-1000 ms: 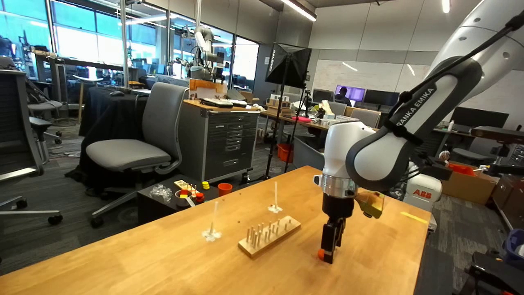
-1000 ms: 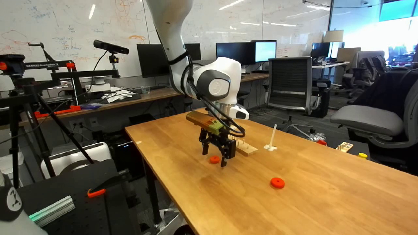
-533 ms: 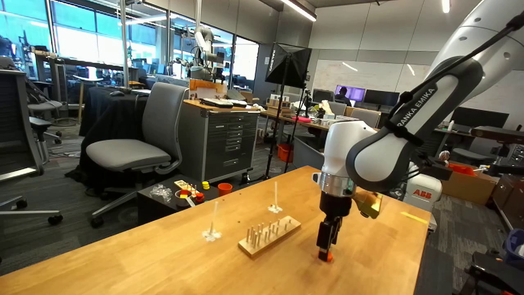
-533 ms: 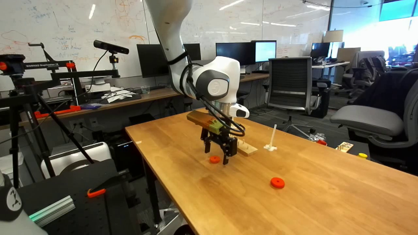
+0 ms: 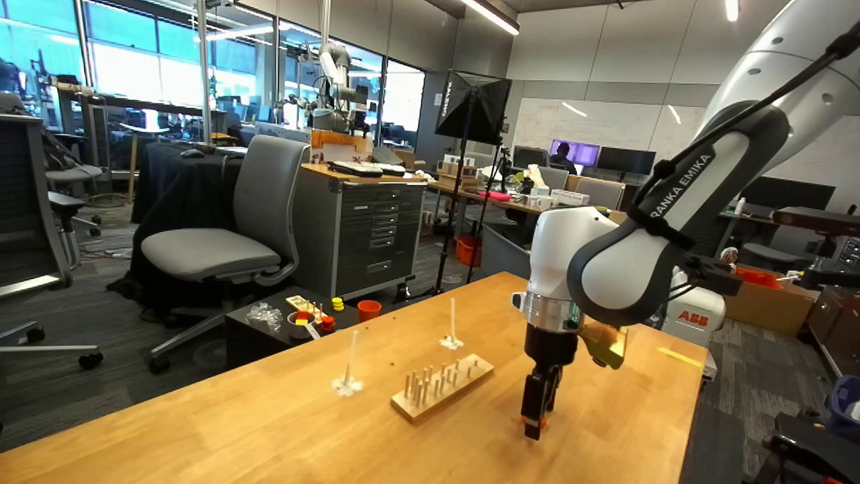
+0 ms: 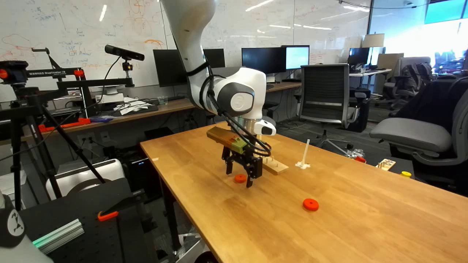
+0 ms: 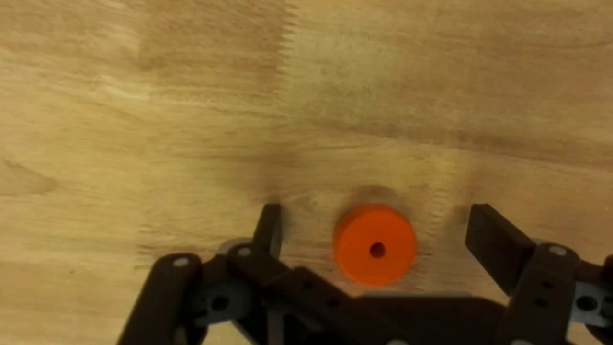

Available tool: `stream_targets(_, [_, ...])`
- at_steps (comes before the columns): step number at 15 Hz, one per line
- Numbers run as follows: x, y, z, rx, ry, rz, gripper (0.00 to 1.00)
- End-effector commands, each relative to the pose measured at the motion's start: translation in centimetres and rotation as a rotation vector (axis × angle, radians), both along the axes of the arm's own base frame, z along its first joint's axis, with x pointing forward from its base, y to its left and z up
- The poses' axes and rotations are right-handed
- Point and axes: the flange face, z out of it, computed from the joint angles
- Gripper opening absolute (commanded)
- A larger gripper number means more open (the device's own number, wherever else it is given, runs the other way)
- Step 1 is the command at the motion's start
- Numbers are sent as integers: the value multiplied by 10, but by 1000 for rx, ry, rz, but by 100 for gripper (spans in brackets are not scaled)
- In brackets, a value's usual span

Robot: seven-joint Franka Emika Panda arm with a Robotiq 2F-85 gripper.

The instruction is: Put one of the orange rings on the wooden object

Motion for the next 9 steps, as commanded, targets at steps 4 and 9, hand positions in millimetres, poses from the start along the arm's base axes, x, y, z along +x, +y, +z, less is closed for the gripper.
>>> stream_targets(4, [4,-2,5,-21,-27,-15,66])
stream_targets(9, [5,-11,12,-28,-42,-22,27])
